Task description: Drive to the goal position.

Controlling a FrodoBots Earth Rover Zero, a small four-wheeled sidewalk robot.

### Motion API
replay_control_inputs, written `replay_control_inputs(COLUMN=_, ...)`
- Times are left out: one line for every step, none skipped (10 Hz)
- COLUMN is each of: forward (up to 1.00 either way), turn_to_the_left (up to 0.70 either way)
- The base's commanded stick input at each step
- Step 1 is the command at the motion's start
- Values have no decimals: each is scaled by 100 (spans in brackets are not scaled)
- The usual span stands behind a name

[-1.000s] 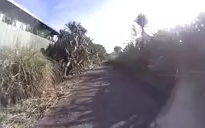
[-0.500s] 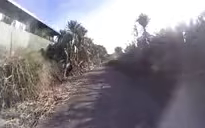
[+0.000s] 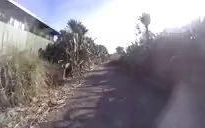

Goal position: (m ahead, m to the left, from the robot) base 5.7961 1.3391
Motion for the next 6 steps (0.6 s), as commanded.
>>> replay_control_inputs(forward=45, turn_to_the_left=0)
replay_control_inputs(forward=45, turn_to_the_left=0)
replay_control_inputs(forward=45, turn_to_the_left=0)
replay_control_inputs(forward=45, turn_to_the_left=0)
replay_control_inputs(forward=45, turn_to_the_left=0)
replay_control_inputs(forward=45, turn_to_the_left=0)
